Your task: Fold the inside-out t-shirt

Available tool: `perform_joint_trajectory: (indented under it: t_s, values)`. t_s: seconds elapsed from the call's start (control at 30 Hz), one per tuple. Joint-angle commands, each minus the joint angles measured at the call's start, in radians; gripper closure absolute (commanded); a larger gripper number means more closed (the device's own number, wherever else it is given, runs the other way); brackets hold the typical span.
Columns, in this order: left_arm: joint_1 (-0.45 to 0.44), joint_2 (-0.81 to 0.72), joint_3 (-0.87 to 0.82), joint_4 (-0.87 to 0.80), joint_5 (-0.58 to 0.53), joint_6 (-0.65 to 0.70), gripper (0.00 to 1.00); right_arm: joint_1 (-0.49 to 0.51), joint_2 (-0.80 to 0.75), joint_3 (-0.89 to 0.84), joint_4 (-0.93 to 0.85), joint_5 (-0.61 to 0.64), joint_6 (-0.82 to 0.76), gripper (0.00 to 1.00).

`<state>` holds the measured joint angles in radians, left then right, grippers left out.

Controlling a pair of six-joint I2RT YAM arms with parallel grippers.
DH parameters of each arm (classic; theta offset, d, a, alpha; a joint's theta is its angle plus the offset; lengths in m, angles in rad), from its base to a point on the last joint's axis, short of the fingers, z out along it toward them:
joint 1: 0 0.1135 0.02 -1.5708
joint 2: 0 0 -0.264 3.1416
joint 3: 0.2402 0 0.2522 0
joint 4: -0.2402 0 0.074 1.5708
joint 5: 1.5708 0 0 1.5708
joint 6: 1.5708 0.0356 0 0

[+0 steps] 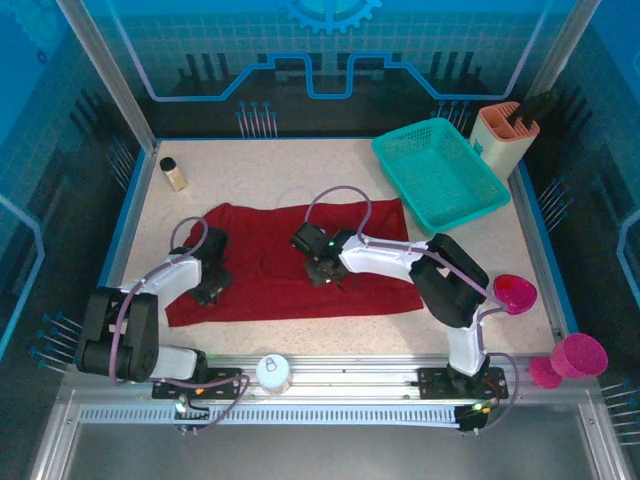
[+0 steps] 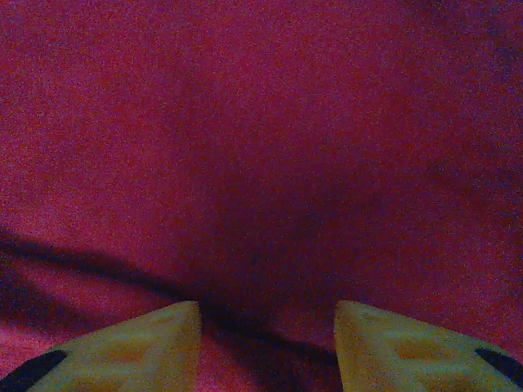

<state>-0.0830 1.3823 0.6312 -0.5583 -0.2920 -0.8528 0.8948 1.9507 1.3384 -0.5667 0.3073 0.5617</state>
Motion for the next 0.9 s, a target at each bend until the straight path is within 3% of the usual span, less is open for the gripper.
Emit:
perform_joint_trajectory:
  t_s: [0.0,0.17,0.33,0.57,0.87]
  values:
    - [0.022,0.032,-0.001,0.026,0.024,0.029,0.46,-0.005,-0.038,0.038,-0.090,0.036,0.019,0.52]
    - [0.031,0.038,0.002,0.023,0.036,0.030,0.45,0.038,-0.173,-0.123,-0.097,-0.056,0.068,0.56]
    - [0.038,0.047,0.007,0.029,0.039,0.036,0.47,0.047,-0.224,-0.238,-0.045,-0.093,0.099,0.74]
    - [0.041,0.049,0.002,0.037,0.042,0.040,0.50,-0.035,-0.148,-0.235,0.045,-0.057,0.118,0.77]
    - [0.043,0.045,-0.001,0.039,0.044,0.036,0.51,-0.130,-0.077,-0.155,0.072,-0.048,0.033,0.72]
